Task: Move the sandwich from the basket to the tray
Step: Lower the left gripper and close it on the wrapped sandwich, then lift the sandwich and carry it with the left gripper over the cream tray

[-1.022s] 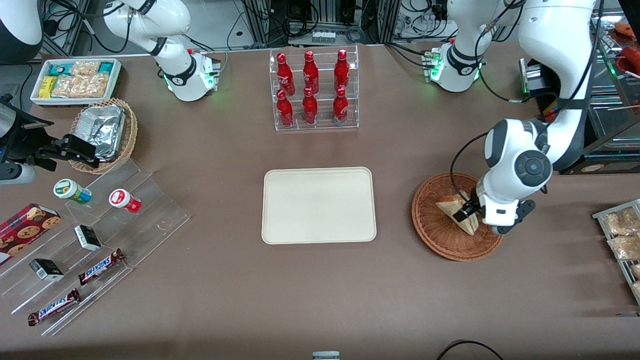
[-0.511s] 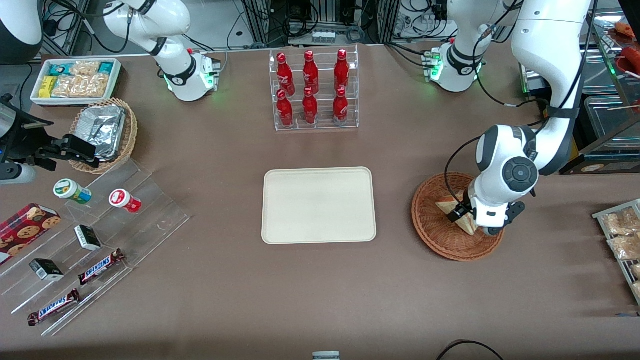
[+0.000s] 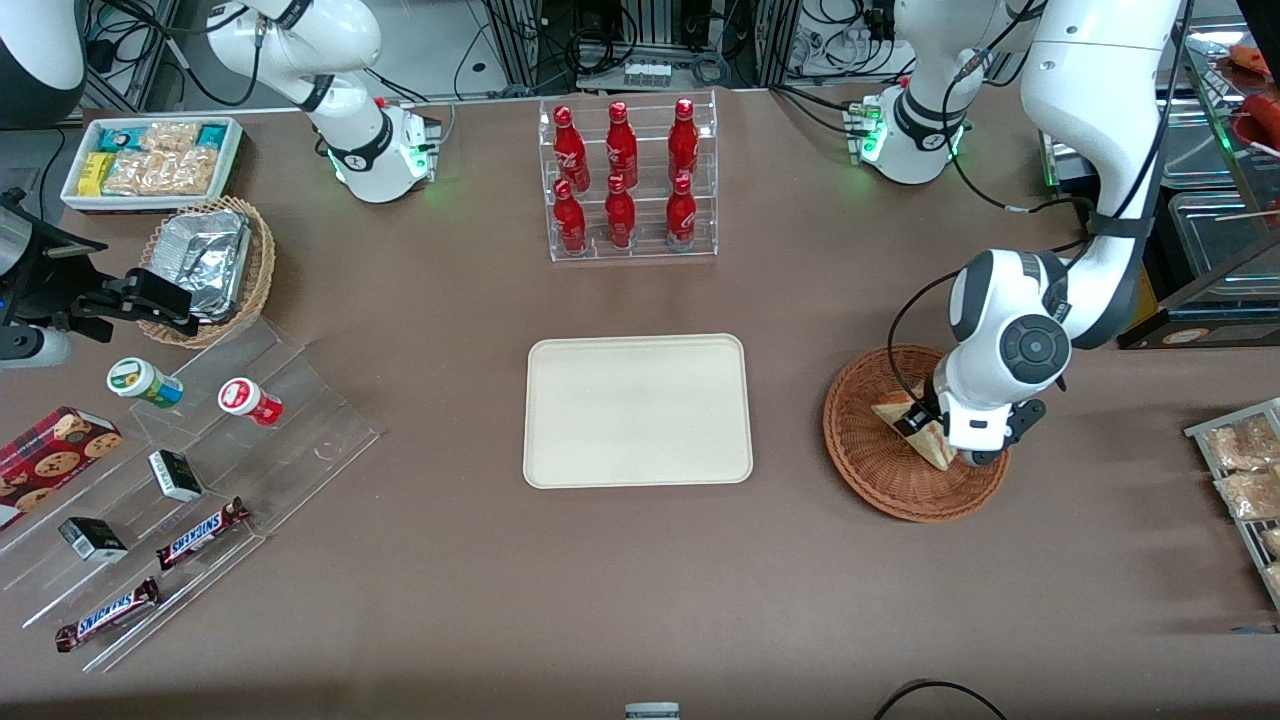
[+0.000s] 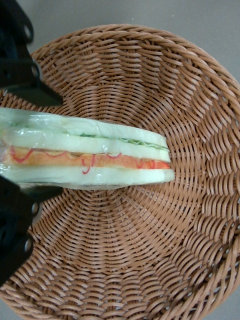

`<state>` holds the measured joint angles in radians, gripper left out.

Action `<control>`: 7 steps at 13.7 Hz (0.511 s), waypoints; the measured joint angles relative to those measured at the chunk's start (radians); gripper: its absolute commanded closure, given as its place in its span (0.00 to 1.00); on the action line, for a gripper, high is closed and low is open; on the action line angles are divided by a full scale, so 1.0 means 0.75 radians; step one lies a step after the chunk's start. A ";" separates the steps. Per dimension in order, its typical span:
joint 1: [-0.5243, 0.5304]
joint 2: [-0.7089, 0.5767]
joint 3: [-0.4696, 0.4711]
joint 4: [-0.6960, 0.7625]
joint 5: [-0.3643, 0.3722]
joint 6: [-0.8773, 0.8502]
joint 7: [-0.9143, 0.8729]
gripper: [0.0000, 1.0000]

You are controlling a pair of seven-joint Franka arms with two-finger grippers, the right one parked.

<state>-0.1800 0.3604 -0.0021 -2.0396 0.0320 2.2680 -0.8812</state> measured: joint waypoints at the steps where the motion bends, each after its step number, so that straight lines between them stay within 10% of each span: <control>1: 0.000 0.000 0.000 0.001 0.000 0.000 -0.008 1.00; 7: -0.002 -0.011 -0.002 0.242 0.000 -0.326 -0.012 1.00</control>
<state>-0.1816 0.3525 -0.0037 -1.8578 0.0323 2.0233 -0.8899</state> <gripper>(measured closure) 0.740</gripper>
